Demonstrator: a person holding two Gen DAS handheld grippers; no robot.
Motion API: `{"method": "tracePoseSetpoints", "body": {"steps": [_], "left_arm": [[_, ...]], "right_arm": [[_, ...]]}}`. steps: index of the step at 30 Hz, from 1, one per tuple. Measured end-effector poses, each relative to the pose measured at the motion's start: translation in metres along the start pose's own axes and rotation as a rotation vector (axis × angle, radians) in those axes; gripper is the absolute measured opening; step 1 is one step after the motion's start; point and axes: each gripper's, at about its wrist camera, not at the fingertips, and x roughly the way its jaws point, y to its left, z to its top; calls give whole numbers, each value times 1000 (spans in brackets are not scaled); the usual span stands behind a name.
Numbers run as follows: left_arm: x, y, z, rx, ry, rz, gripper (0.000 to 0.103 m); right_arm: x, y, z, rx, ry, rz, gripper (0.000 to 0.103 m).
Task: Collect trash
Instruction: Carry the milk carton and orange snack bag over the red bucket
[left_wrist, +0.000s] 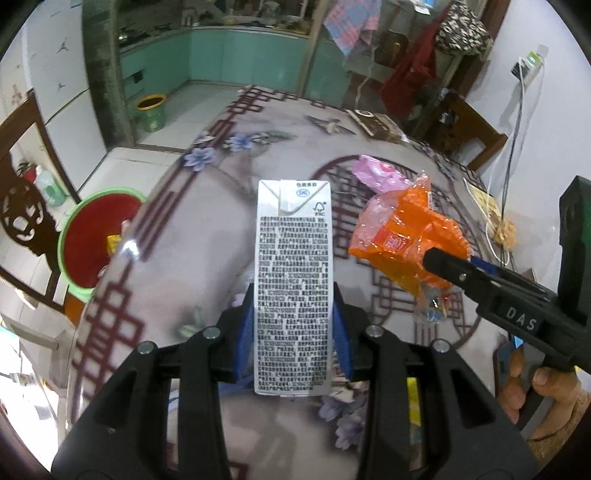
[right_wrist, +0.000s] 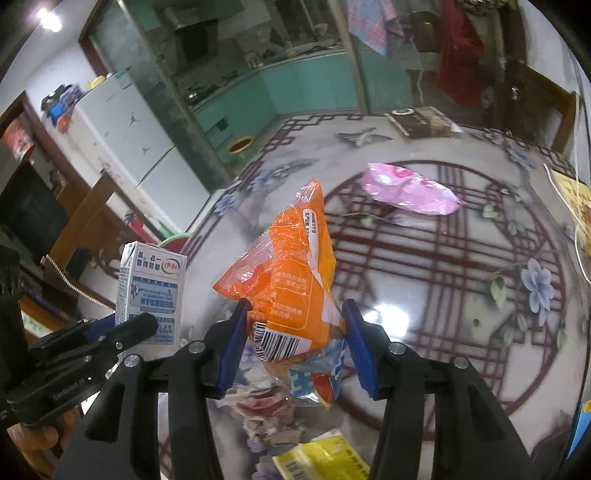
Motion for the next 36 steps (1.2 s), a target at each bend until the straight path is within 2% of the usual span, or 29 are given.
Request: {"method": "tracePoseSetpoints", "body": {"steps": [14,19,25,36], "left_arm": [[-25,51,3,-49,-60,63,36],[-18,68,7,-47,-45,48,36],[-14,87,25,11,-47,16,36],[-2,145,52,86,-25,-28,36]], "right_arm": [[4,33,6,-31,-22,12,49],[5,38,4,-10,-28,-11,49],[5,50,9,47,-56,-54,49],[37,103,19,95,-51,-125,49]]}}
